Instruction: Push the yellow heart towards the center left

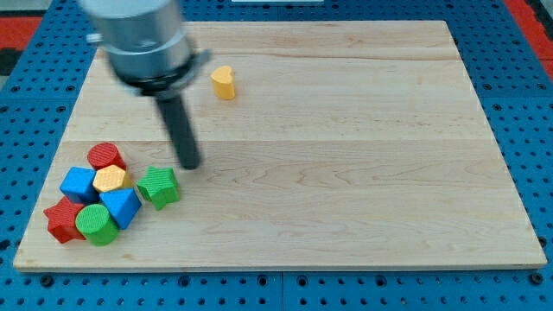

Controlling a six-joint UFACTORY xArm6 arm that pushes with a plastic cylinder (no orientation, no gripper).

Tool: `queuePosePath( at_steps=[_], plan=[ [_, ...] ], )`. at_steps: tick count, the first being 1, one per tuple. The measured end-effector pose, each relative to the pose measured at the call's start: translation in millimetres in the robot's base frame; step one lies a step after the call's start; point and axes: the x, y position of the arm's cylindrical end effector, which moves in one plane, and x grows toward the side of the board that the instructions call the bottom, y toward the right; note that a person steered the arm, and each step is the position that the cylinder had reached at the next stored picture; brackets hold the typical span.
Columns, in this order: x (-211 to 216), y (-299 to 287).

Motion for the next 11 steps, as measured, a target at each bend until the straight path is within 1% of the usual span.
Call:
queuePosePath(
  at_steps=[1, 2, 3, 4, 6, 7, 8, 9, 10, 11],
  plan=[
    [-49.9, 95.1],
    [-152.6, 95.6],
    [-190.6, 73.7],
    [-188.0, 51.1],
    [-160.2, -31.3],
    [-153.9, -44.4],
    [-165.0, -3.3],
    [-162.1, 26.0],
    [-138.6, 9.5],
    [-130.7, -9.2]
  ],
)
